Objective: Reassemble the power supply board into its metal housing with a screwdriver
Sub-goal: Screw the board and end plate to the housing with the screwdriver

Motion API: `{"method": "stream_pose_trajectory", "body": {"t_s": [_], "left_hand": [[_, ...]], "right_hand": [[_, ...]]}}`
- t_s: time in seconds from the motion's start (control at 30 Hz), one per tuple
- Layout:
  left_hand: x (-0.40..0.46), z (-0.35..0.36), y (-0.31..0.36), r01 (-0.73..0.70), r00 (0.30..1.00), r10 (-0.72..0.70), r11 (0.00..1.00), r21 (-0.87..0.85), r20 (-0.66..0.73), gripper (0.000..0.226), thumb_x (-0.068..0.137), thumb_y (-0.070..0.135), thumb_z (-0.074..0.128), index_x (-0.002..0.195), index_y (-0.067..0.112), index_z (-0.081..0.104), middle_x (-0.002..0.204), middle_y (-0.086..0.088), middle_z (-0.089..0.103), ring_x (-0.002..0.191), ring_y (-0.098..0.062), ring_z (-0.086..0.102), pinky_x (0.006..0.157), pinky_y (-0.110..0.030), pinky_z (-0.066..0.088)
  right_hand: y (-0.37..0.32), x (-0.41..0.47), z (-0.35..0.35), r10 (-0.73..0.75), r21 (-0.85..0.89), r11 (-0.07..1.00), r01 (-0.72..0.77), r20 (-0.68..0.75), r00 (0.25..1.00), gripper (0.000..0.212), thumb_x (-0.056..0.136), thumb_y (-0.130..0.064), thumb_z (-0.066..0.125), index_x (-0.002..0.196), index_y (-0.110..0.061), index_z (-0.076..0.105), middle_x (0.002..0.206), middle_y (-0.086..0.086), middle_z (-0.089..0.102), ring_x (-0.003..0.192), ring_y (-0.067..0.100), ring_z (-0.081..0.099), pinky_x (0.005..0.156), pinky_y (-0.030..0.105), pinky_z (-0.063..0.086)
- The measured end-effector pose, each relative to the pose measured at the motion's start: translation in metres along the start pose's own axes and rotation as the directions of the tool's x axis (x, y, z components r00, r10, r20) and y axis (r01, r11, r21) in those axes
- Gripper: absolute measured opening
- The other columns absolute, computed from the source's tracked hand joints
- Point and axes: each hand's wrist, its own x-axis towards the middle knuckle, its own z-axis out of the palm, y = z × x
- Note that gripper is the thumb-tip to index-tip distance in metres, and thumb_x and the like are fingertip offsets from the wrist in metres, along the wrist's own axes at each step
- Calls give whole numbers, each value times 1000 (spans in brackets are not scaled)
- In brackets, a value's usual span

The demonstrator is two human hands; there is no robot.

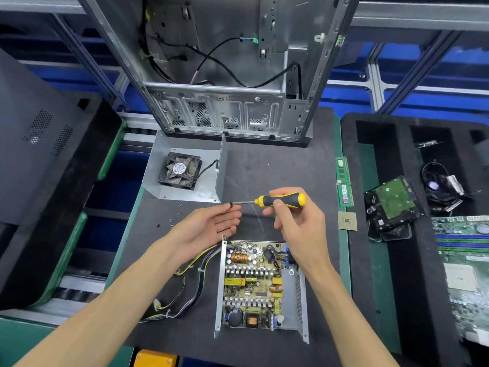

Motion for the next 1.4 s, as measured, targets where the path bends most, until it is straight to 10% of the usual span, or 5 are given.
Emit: {"method": "stream_pose_trajectory", "body": {"t_s": [0.67,0.93,1.13,1.4], "left_hand": [[1,-1,2,-36,998,35,999,-19,-43,32,80,22,72,99,-3,74,90,-15,75,76,-22,74,65,-28,60],[-14,-7,5,-139,977,173,959,246,-121,35,94,35,63,105,4,76,97,-13,76,84,-19,73,68,-25,58],[-36,-23,-5,-79,970,223,656,750,-93,21,99,18,60,93,18,80,92,-2,77,87,-17,71,74,-21,55],[-47,-17,-16,-7,985,114,775,632,-129,25,101,14,57,97,-3,75,98,-21,76,90,-30,74,86,-41,61]], "right_hand": [[-4,-1,-1,-9,36,999,8,6,1000,13,99,-19,61,108,-15,69,78,-6,72,82,19,75,52,11,44],[-8,2,-5,-51,90,994,55,-47,998,13,95,-32,60,100,-24,68,77,1,71,64,8,61,56,15,43],[-17,14,1,-164,-170,967,191,161,973,5,94,-27,57,94,-27,63,78,0,72,64,30,67,58,38,53],[-14,18,13,-181,-372,860,350,419,890,2,92,-27,58,93,-27,59,59,-13,44,50,12,43,56,14,30]]}}
